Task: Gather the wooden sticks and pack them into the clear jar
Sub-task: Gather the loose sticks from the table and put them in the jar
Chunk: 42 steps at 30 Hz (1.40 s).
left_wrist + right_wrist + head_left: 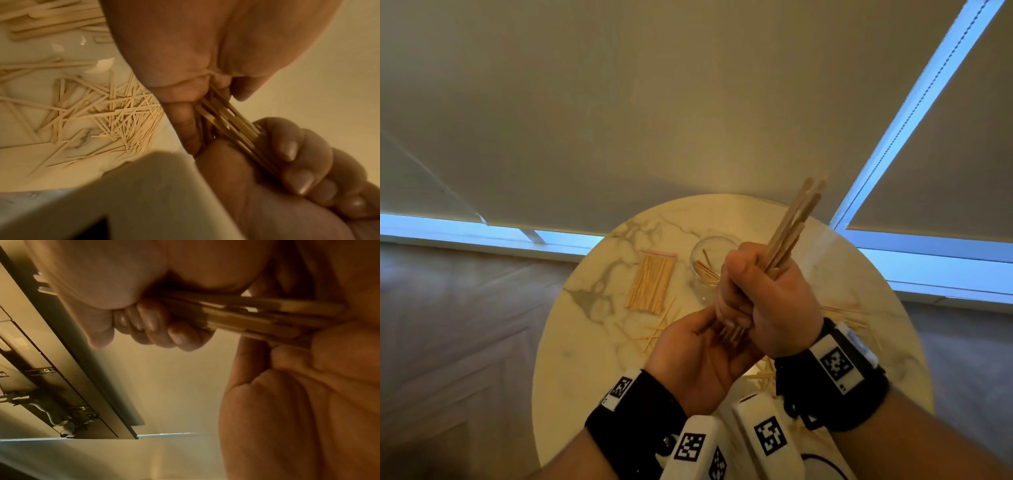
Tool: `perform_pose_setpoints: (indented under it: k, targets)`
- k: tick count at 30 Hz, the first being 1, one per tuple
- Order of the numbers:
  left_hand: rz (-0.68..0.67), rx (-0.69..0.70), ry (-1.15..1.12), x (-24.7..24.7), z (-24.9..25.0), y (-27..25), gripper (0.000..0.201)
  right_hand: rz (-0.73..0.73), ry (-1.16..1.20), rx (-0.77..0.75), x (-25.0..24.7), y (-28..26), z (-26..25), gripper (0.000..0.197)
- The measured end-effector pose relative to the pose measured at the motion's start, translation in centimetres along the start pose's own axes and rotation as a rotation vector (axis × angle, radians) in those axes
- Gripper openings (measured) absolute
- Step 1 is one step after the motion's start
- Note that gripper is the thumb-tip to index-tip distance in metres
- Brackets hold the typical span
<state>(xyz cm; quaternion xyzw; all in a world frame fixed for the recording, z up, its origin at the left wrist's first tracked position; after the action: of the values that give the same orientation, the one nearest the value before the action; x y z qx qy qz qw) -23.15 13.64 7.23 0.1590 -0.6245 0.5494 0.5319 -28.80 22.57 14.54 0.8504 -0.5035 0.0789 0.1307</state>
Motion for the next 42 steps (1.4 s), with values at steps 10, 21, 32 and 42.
perform_pose_setpoints:
  k: [10,21,32,42]
  targets:
    - [-0.122,0.155,0.102,-1.0,2.0,-1.4,0.047,-0.066,-0.344,-0.105,3.2,0.4,0.2,0.031]
    - [0.085,0.144,0.140,-3.0,5.2,-0.7,0.028,-0.070,-0.767,-0.127,3.8,1.5,1.8,0.017]
    - [0.234,0.463,1.193,-0.8,10.6,3.2,0.013,0.494,-1.131,-0.023,-2.2,2.4,1.4,0.037]
    - [0.156,0.368,1.966,-1.4,11.7,9.5,0.121,0.281,-1.456,0.117,-6.5,7.6,8.3,0.038]
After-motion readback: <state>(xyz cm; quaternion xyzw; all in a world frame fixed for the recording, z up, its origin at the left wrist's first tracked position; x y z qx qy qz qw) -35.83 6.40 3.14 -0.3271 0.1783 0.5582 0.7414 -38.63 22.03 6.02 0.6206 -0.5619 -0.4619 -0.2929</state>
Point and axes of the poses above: each hand's wrist, its own y-axis towards the middle knuckle, its own x-axis out of the palm, z = x × y, the point moved 3 cm from there along y, towards the middle knuckle, and after that the axes turned 13 degrees about -y, right-handed, at the moved point
